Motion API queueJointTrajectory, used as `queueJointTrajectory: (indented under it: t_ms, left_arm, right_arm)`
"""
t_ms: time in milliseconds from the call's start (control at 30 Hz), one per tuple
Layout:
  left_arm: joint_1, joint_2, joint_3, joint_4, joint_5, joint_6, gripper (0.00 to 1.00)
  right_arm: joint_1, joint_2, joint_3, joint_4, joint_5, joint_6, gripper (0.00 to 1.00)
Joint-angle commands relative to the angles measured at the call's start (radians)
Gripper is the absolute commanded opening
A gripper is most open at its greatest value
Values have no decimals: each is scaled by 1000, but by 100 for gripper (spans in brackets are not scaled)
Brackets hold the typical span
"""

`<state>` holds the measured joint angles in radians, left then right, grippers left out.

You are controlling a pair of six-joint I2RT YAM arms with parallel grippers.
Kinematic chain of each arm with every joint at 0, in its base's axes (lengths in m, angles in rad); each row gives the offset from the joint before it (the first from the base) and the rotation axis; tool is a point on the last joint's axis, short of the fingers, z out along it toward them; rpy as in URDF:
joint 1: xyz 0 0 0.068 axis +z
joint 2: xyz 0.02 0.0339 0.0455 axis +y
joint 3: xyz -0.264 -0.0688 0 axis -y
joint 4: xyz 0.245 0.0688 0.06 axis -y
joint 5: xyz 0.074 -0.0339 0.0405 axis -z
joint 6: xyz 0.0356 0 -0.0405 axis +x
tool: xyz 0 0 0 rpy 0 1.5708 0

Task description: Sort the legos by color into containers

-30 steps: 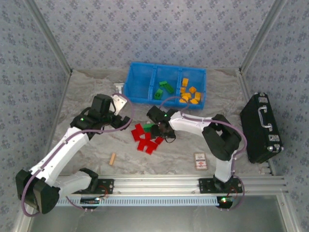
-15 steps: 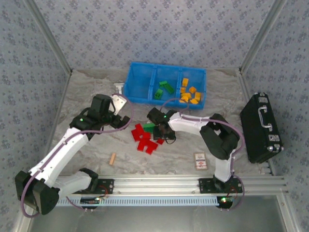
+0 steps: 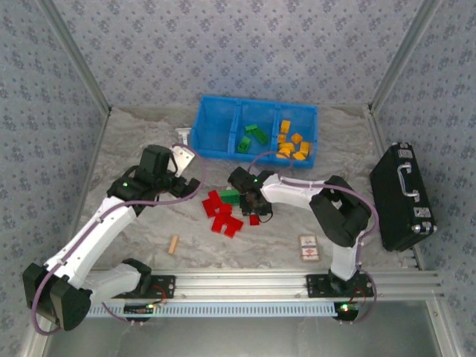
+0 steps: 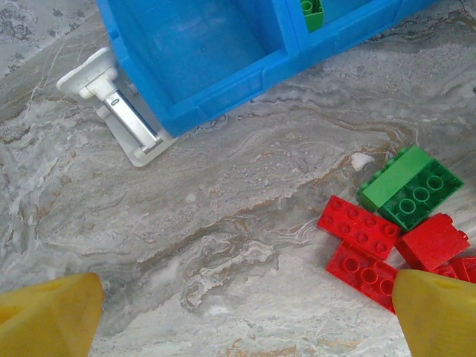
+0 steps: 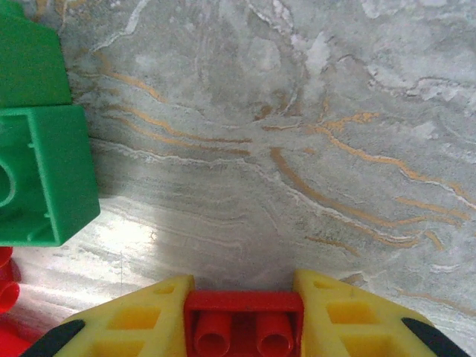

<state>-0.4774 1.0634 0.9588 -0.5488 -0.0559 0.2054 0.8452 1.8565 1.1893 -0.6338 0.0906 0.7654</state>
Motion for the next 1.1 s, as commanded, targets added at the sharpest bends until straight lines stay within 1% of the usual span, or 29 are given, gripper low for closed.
queueJointTrajectory:
  t_ms: [0, 133, 267, 367, 467, 533, 633, 733, 800, 933, 1067]
  left_arm:
    - [5, -34, 4, 3, -18, 22, 100]
    - [5, -42, 8, 0, -34, 25, 100]
    - [9, -68, 3, -5, -54, 29, 100]
    - [34, -93, -17, 27, -44, 26, 100]
    - [110, -102, -8, 40, 30, -7, 100]
    - [135, -120, -6, 31, 26, -9, 100]
    - [146, -170, -38, 58, 19, -9, 100]
    - [149, -187, -55, 68, 29, -9, 100]
    - [149, -184, -55, 67, 34, -13, 100]
    - [155, -171, -56, 74, 55, -21, 100]
    - [159, -164, -52, 70, 65, -24, 100]
  right_arm:
    - [-2, -14, 44, -77, -15, -54, 31]
    - [-46, -10, 177, -131, -17, -158, 31]
    - [-117, 65, 401, -189, -52, -290, 30]
    - [-149, 159, 597, -227, -74, -360, 30]
    - [-175, 276, 798, -253, -92, -411, 30]
    - [-193, 364, 944, -269, -99, -432, 30]
    - [-219, 493, 1146, -258, -108, -436, 30]
    - [-235, 595, 1297, -227, -132, -440, 30]
    - [-235, 622, 1321, -174, -134, -447, 30]
    - [-240, 641, 1318, -42, -124, -448, 30]
    - [-255, 682, 1339, 7, -110, -434, 31]
